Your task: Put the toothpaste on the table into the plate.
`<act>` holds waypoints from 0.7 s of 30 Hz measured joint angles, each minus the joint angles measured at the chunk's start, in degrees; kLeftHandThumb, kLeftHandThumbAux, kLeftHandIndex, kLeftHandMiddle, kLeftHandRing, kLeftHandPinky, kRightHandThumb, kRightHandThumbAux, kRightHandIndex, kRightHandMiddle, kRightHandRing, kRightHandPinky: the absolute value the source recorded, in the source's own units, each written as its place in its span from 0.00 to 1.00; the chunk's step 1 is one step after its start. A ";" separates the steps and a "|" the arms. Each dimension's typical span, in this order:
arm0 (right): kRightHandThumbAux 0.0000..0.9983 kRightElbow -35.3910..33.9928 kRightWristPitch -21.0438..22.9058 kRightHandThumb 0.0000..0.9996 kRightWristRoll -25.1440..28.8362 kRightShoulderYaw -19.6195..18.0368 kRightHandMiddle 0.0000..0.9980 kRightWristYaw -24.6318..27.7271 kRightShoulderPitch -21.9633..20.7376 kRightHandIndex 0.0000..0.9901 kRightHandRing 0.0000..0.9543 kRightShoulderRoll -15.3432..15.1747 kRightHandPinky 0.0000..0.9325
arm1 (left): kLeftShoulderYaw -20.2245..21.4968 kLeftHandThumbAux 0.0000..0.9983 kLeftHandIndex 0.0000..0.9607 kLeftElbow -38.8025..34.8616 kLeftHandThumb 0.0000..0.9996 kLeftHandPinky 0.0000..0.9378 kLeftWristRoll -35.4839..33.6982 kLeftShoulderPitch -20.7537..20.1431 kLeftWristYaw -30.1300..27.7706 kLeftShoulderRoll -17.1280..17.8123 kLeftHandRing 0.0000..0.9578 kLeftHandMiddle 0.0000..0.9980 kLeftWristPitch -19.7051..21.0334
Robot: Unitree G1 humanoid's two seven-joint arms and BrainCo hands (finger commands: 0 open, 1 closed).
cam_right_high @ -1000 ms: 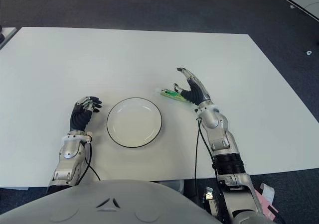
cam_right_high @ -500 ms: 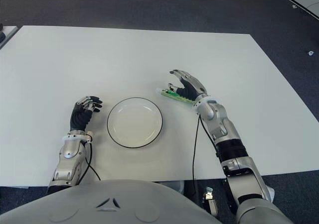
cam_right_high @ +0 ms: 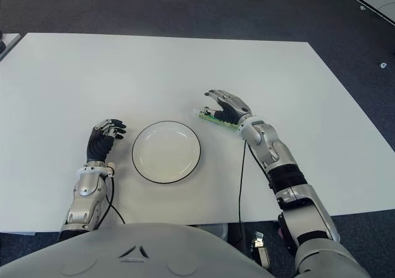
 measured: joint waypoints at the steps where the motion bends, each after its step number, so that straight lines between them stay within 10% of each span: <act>1: 0.15 0.17 -0.11 0.53 -0.26 0.29 0.00 0.00 -0.18 0.00 0.00 -0.11 0.00 | 0.00 0.68 0.45 0.00 0.84 0.52 -0.01 0.00 0.00 -0.05 0.51 0.46 0.00; 21: 0.16 2.62 -1.06 0.54 -2.97 5.64 0.00 -0.01 0.84 0.00 0.00 -0.44 0.00 | 0.00 0.68 0.44 -0.78 0.84 0.52 0.07 0.24 0.01 -0.26 0.52 0.47 0.30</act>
